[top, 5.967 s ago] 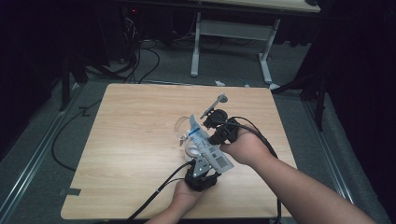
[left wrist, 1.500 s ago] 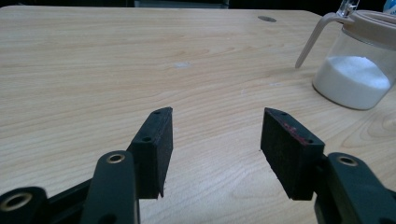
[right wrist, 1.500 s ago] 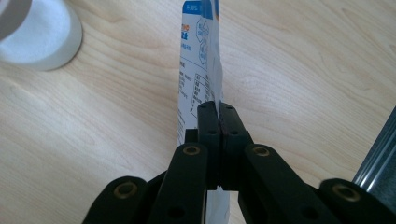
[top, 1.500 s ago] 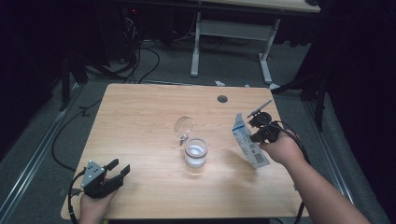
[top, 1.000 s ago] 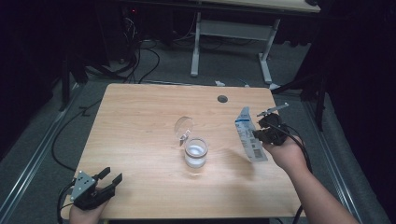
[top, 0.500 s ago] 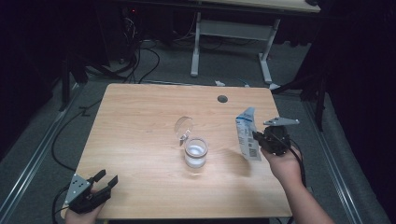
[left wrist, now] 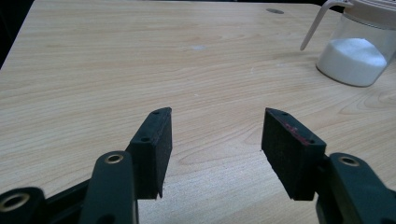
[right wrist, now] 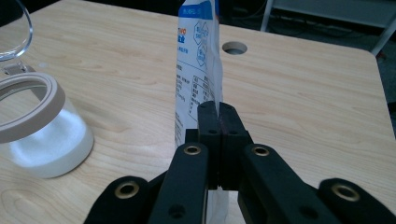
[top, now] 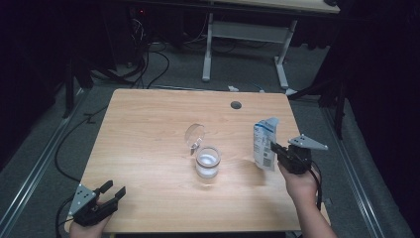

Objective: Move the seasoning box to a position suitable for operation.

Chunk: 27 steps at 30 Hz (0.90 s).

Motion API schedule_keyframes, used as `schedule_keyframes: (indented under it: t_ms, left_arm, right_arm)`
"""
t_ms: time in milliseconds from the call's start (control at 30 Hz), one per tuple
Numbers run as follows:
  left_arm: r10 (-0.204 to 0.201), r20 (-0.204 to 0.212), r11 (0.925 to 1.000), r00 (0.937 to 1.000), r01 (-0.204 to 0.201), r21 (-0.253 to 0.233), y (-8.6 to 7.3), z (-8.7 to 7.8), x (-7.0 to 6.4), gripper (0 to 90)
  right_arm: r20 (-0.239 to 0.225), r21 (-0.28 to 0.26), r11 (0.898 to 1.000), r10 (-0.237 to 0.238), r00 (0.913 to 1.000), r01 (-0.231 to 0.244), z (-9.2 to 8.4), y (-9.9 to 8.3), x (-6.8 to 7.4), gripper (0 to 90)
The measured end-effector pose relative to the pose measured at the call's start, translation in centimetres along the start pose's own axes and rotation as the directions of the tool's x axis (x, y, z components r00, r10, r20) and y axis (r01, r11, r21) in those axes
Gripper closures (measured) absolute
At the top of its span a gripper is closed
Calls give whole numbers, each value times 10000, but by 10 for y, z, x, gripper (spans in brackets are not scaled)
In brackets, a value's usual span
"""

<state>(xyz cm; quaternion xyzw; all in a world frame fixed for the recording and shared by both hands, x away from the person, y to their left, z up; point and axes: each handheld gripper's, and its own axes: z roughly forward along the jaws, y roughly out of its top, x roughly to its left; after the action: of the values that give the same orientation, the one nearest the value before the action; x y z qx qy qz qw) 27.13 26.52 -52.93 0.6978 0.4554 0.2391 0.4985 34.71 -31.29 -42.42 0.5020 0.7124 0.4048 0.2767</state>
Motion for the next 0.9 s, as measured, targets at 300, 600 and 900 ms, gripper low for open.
schedule_keyframes:
  t_ms: [300,600,900]
  left_arm:
    - [-49,19,10000,10000,49,13,1,1,-2,433]
    - [-75,20,9999,10000,75,73,1,1,-3,433]
    - [-51,54,10000,10000,50,69,1,1,-4,432]
  right_arm:
    - [199,-1107,9937,178,9996,-155,4,-17,-3,900]
    - [482,-1836,9826,391,9981,-297,16,-29,-13,900]
    - [533,-2112,9760,656,9964,-530,19,-52,-20,900]
